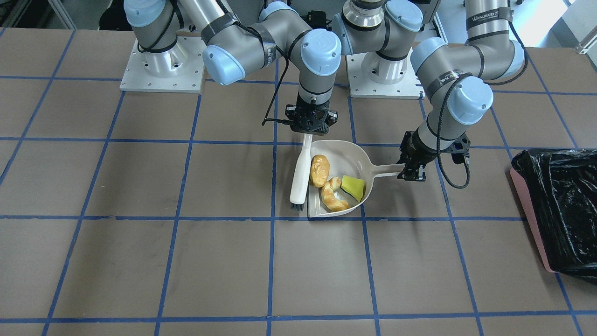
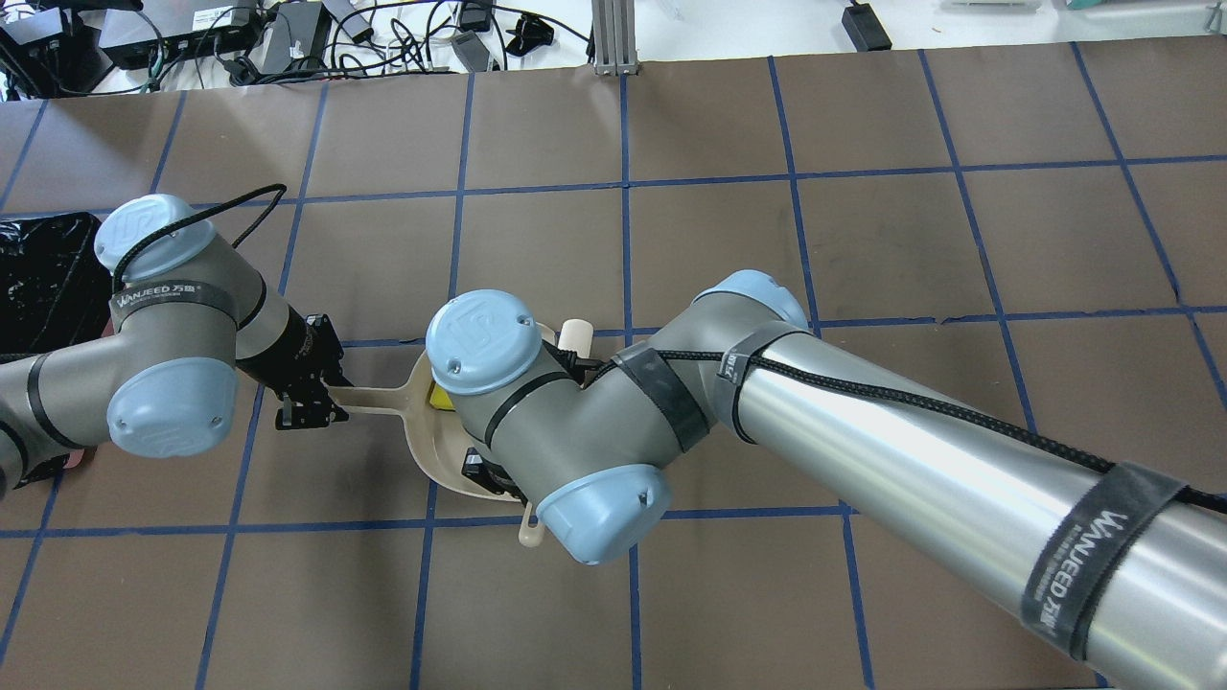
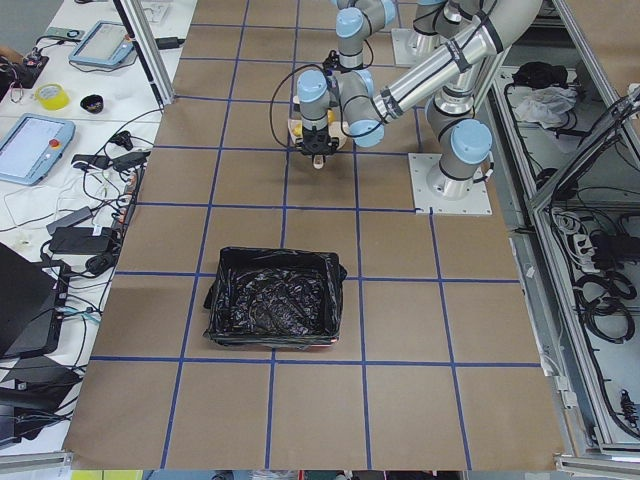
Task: Sweep and dump trash into bin
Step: 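Sweep the bread roll into the dustpan with the right gripper's brush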
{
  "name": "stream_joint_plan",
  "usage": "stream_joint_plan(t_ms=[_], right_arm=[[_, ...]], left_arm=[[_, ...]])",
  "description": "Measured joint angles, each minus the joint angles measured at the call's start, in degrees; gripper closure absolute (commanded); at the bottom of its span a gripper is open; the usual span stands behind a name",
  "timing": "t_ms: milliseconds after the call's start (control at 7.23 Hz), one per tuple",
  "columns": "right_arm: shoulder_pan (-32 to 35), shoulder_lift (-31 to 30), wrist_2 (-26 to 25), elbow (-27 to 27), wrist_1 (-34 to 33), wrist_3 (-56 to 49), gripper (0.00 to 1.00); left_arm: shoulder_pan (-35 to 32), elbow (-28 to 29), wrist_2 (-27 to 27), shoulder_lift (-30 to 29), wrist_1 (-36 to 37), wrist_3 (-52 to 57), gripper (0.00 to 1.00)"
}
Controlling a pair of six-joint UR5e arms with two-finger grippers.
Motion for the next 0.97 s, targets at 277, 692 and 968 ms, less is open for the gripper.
stream_joint_plan(t_ms=[277, 692, 968], right_arm=[[1.5, 2.6, 0.9, -4.7, 0.1, 3.0, 1.00], [-0.4, 0.5, 0.3, -8.2, 6.8, 1.6, 1.00], [-3.1, -2.7, -1.3, -8.6, 11.6, -2.4, 1.00]], left_arm=[[0.0, 1.2, -3.0, -0.5, 0.3, 0.4, 1.00], [-0.1, 3.5, -8.6, -1.7, -0.8, 1.1, 1.00], [-0.1, 4.7, -11.1, -2.5, -2.7, 1.7, 1.00]])
